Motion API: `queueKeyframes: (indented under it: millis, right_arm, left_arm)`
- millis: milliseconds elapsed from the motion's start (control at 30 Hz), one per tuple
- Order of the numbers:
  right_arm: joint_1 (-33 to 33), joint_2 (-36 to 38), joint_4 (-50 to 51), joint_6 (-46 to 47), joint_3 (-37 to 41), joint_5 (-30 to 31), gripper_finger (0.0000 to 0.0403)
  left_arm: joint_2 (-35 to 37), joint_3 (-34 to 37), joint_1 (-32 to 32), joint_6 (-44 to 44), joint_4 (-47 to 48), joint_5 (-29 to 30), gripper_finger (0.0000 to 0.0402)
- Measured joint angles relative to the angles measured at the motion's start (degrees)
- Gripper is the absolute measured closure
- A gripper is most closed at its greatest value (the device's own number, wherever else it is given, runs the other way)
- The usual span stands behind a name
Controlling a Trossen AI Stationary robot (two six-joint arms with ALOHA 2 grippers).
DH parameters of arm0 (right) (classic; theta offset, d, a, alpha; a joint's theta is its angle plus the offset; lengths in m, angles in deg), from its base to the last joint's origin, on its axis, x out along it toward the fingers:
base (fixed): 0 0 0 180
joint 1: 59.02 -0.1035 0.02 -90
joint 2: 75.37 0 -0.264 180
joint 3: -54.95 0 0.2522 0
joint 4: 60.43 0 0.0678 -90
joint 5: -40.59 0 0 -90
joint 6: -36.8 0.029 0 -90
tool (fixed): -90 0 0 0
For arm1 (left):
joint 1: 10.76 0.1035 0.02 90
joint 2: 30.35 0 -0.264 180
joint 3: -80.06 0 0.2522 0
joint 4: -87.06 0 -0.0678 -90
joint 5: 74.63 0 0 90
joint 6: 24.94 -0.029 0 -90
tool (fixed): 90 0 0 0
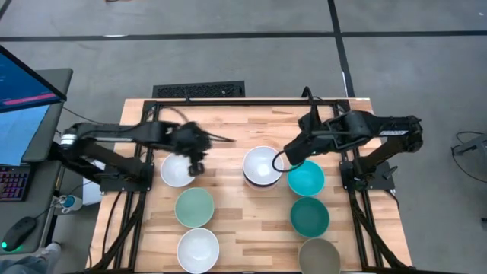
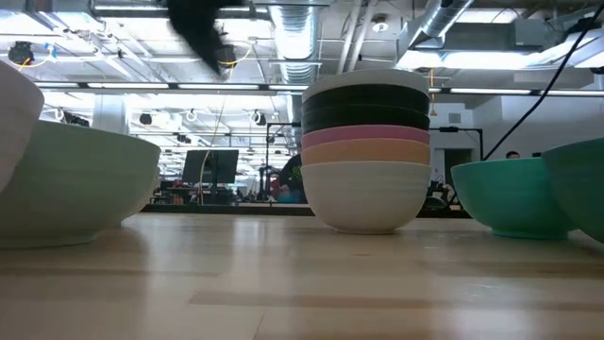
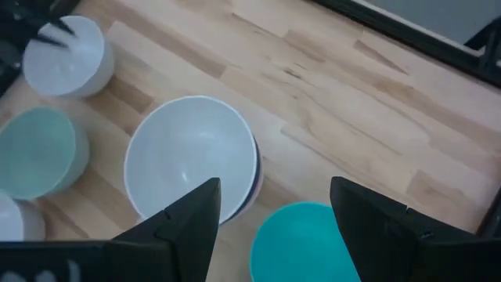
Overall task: Nest bowls inside each other
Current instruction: Stack the white bowl on the white bowl
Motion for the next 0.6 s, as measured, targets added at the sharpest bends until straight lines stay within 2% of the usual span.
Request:
queueKeyframes:
  millis: [67, 167, 333, 467, 600]
  right_arm:
    - [-0.58, 0.26, -0.08, 1.99, 1.05, 0.68, 0.0138]
    - [-0.63, 0.47, 0.01, 5.20, 1.93, 0.92, 0.0138]
    - [-0.52, -0.17, 0.05, 5.71, 2.19, 0.93, 0.0138]
    - [0.38, -0.74, -0.04, 3.23, 2.21, 1.05, 0.0138]
    - [1.87, -0.68, -0.06, 1.37, 2.19, 1.27, 0.0138]
  left_arm:
    - [5.44, 6.06, 0.03, 8.16, 0.80, 2.09, 0.0331]
    - [11.74, 12.61, -0.18, 21.91, 3.95, 1.51, 0.0310]
    - [16.70, 18.08, -2.01, 37.70, 7.98, 0.24, 0.0261]
    - [16.93, 19.10, -2.30, 39.66, 12.59, 1.68, 0.0218]
    - [16.32, 19.10, -1.79, 33.20, 16.11, 5.85, 0.0188]
